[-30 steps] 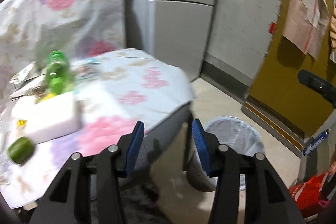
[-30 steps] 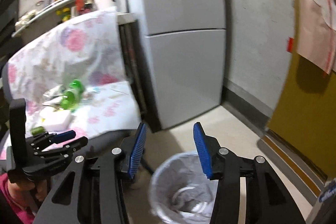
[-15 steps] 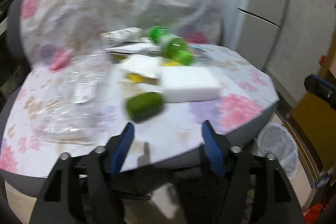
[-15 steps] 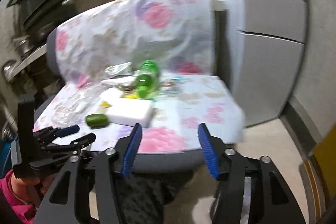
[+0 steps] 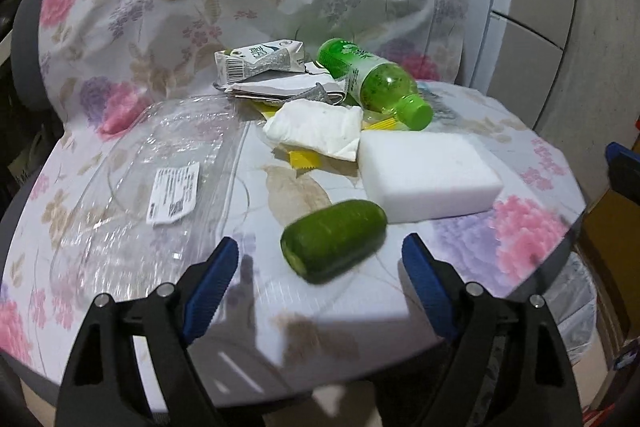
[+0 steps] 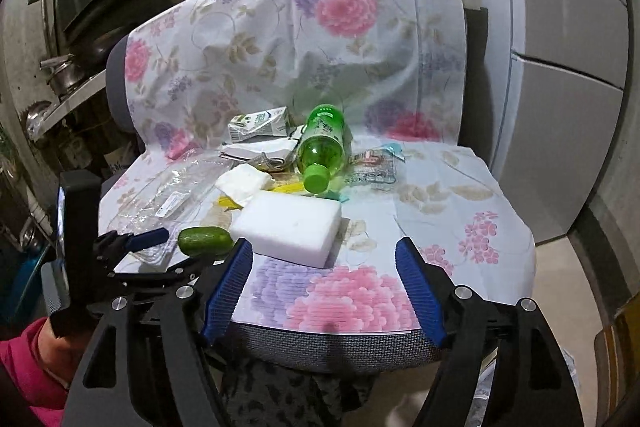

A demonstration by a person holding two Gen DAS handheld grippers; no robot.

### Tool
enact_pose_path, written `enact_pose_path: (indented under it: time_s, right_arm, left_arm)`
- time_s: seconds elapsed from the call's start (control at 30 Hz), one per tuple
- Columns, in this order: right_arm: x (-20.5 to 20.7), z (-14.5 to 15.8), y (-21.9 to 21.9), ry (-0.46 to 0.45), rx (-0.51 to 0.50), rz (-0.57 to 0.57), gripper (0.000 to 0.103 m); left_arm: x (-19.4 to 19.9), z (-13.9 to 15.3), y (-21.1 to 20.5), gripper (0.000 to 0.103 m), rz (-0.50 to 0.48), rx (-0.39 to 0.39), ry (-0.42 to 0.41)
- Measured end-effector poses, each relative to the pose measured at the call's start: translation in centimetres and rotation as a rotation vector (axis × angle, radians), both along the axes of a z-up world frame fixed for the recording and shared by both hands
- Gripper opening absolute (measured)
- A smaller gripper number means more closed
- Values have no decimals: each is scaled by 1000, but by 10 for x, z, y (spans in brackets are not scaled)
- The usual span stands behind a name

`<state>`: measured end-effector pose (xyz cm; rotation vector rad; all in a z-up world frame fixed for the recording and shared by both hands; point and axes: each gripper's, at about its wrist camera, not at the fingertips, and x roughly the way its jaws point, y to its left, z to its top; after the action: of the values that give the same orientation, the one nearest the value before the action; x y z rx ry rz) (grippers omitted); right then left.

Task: Collect trash
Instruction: 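Return to the chair and grasp the cucumber with the left gripper, then grasp the white sponge with the right gripper while the left holds the cucumber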

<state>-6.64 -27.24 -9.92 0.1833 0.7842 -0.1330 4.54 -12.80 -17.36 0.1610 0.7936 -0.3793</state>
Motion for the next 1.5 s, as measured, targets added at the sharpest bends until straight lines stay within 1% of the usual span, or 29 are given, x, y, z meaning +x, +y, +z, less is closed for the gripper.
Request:
enact_pose_path:
  time_s: [0.1, 0.2, 0.27, 0.3, 0.33, 0.37, 0.4, 0.43, 0.5, 0.53, 0.57, 0.67, 0.73, 0.8, 0.83, 0.87, 0.9, 0.97, 1.0, 1.07, 1.17, 1.23, 1.27, 1.4, 1.47, 1.5]
  right_arm:
    - [0, -4, -6, 1, 15, -10, 74]
    - [-1, -6, -9, 2, 22, -16, 74]
    - [0, -8, -11, 4, 29, -18, 74]
    - [0, -9, -11, 5, 32, -18, 74]
    - [1, -10, -11, 6, 33, -18, 74]
    - [1, -10, -10, 6, 34, -16, 74]
    - [1, -10, -10, 6, 35, -14, 74]
    - [1, -10, -10, 6, 35, -13, 74]
    - [1, -10, -9, 7, 34, -10, 74]
    - [2, -10, -10, 8, 33, -10, 74]
    - [2, -10, -10, 7, 33, -10, 74]
    - [2, -10, -11, 9, 34, -13, 74]
    - [3, -12, -11, 15, 37, -14, 75]
    - [4, -15, -11, 21, 42, -13, 75]
    - [4, -16, -11, 25, 44, -12, 75]
    - [4, -17, -11, 27, 45, -12, 75]
    - [4, -18, -11, 32, 43, -13, 75]
    - [4, -19, -11, 35, 41, -15, 74]
    - [4, -19, -11, 37, 38, -17, 75]
    - [5, -19, -11, 40, 30, -20, 75]
    - [6, -21, -10, 45, 23, -19, 75]
    - [8, -25, -8, 52, 21, -13, 75]
    - [9, -26, -7, 53, 21, -7, 74]
    - [26, -40, 1, 69, 15, 33, 74]
    - [35, -46, 5, 76, 3, 51, 75]
    - [42, -50, 8, 78, -21, 69, 74]
  left_arm:
    - [7, -5, -3, 81, -27, 32, 1]
    - [10, -12, -7, 80, -41, 95, -4]
    - [9, -14, -7, 78, -41, 109, -20]
    - [10, -13, -7, 77, -37, 106, -19]
    - [10, -12, -8, 73, -32, 99, -21]
    - [11, -10, -8, 66, -24, 91, -23]
    - [12, -9, -10, 61, -24, 82, -23]
    - [13, -8, -11, 53, -30, 67, -20]
    - [14, -6, -16, 51, -44, 46, -6]
    - [15, -6, -18, 48, -62, 29, 11]
    - [15, -6, -19, 48, -81, -2, 34]
    - [14, -4, -17, 50, -115, -59, 63]
    - [15, -7, -18, 51, -129, -51, 70]
    - [15, -7, -21, 51, -156, -26, 54]
    - [15, -7, -22, 51, -170, -26, 48]
    - [15, -7, -22, 48, -179, -26, 49]
    - [15, -7, -22, 39, -179, -18, 41]
    - [16, -5, -19, 34, -186, -39, 56]
    - [14, -3, -17, 34, -186, -53, 63]
    - [10, -1, -15, 33, -173, -50, 53]
    - [4, 4, -6, 32, -136, -67, 39]
    - [0, 13, 6, 32, -98, -109, 23]
    - [-1, 16, 10, 32, -84, -118, 15]
    - [0, 30, 25, 32, -16, -135, -10]
    - [3, 33, 28, 32, -5, -143, -16]
    - [5, 34, 30, 32, -5, -148, -15]
